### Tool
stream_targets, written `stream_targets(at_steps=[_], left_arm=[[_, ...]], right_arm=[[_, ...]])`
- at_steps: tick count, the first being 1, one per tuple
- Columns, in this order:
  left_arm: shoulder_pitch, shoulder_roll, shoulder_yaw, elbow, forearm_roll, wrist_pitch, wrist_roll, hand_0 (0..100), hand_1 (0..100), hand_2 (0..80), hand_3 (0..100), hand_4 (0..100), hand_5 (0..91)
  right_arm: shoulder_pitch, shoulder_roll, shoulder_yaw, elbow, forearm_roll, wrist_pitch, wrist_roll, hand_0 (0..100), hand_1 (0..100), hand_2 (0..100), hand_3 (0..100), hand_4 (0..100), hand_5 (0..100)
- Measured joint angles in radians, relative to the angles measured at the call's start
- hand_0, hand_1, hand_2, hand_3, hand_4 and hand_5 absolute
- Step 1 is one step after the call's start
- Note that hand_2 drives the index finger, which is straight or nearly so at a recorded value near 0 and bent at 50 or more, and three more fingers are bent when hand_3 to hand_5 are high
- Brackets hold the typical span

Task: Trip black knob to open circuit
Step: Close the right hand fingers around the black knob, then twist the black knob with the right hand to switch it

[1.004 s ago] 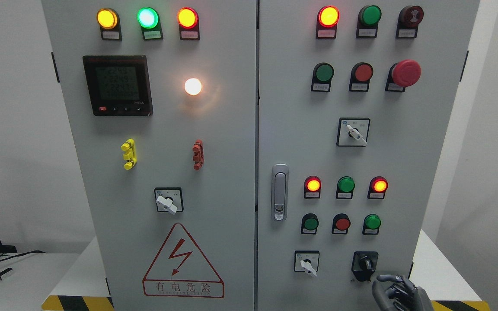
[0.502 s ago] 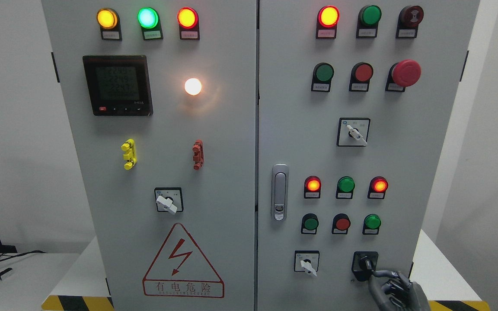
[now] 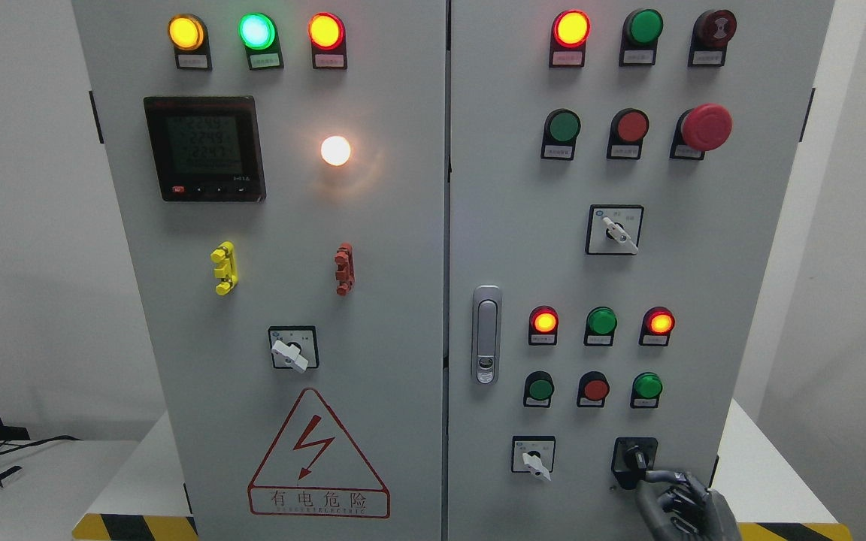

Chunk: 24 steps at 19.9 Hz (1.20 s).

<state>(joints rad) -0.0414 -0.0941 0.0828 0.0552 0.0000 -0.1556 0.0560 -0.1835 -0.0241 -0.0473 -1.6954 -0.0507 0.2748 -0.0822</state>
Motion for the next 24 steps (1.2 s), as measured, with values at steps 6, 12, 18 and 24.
stream_targets(at_steps=[6,12,18,24], left_arm=[[0.0,0.0,0.0,0.0,0.0,0.0,0.0,12,39,0.0,0,0,0.0],[0.0,0.0,0.0,0.0,0.0,0.0,0.0,12,39,0.0,0,0,0.0],[0.0,0.0,0.0,0.0,0.0,0.0,0.0,12,39,0.0,0,0,0.0],[0.0,0.0,0.0,0.0,0.0,0.0,0.0,12,39,0.0,0,0,0.0]], right_arm=[[0.002,0.01,0.0,0.002,0.0,0.0,-0.001,54,76,46,82,74,76],[0.001,0.016,0.002,0.0,0.0,0.001,-0.005,54,76,46,82,74,77],[0.001,0.019,0.004,-0.007,0.002,0.004,-0.005,54,76,46,83,75,77],[0.003,0.021,0.019,-0.016,0.009,0.007,-0.005,54,76,46,83,75,76]])
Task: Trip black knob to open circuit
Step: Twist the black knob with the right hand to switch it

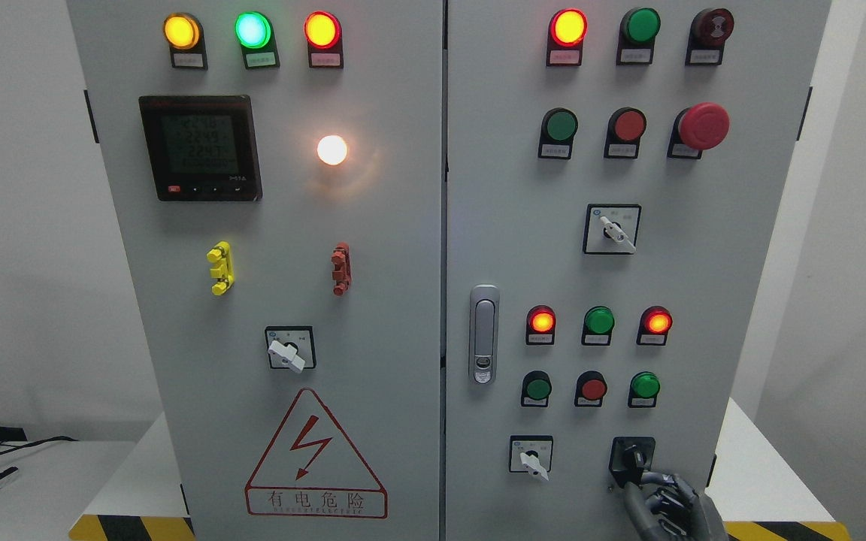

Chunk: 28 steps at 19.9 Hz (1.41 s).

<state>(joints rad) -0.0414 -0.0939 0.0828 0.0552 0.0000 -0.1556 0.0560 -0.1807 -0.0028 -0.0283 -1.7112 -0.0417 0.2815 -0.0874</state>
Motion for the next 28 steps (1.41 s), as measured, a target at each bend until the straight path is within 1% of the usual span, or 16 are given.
stream_targets(at_steps=[10,24,28], left_arm=[[0.0,0.0,0.0,0.0,0.0,0.0,0.0,12,39,0.0,0,0,0.0],[0.0,0.0,0.0,0.0,0.0,0.0,0.0,12,39,0.0,0,0,0.0],[0.0,0.0,0.0,0.0,0.0,0.0,0.0,12,39,0.0,0,0,0.0]], right_arm=[[0.007,0.002,0.017,-0.018,0.003,0.003,0.002,54,76,46,83,75,76],[0.01,0.002,0.025,-0.036,0.001,0.01,-0.004,54,77,45,83,75,76],[0.01,0.002,0.026,-0.038,0.0,0.011,0.003,54,77,45,83,75,76]])
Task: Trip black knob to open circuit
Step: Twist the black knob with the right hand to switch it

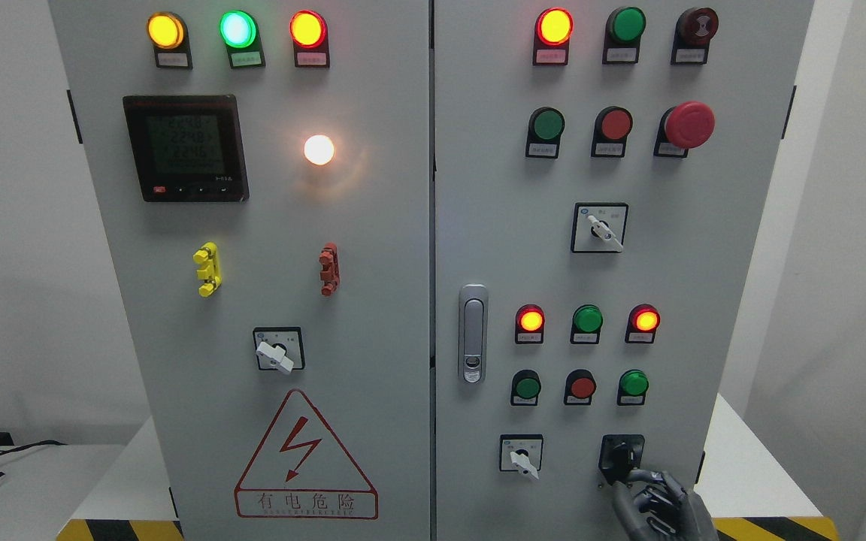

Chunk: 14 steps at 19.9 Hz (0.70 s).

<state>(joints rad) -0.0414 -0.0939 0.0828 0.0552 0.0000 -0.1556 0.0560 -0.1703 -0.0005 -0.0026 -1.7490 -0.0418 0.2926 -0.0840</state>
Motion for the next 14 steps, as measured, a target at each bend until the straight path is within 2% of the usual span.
stream_targets(at_steps=[14], left_arm=[[0.0,0.0,0.0,0.0,0.0,0.0,0.0,12,39,0.0,0,0,0.0]], right_arm=[[-0.001,0.0,0.002,-0.003,-0.01,0.01,0.024,54,77,45,82,75,76]])
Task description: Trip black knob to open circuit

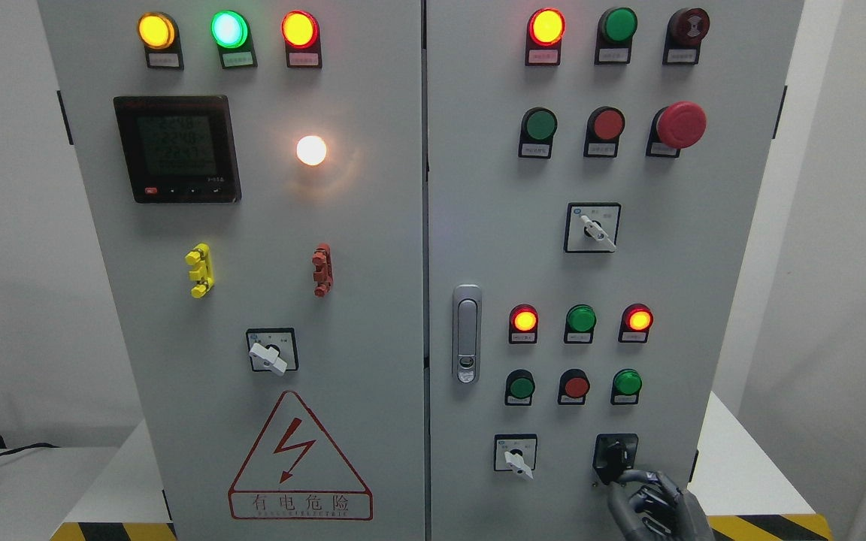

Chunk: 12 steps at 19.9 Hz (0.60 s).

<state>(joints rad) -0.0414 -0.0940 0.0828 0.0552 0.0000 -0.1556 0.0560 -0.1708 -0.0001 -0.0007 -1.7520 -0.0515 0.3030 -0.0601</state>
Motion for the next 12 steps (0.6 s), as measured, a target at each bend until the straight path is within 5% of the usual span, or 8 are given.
stream_targets(at_steps=[7,12], left_arm=[[0.0,0.0,0.0,0.0,0.0,0.0,0.0,12,39,0.0,0,0,0.0],[0.0,0.0,0.0,0.0,0.0,0.0,0.002,12,39,0.0,0,0,0.0]], right_arm=[[-0.006,0.025,0.018,0.001,-0.017,0.027,0.036,55,78,45,82,75,76],[-0.01,0.035,0.027,0.002,-0.027,0.032,0.023,54,78,45,82,75,75]])
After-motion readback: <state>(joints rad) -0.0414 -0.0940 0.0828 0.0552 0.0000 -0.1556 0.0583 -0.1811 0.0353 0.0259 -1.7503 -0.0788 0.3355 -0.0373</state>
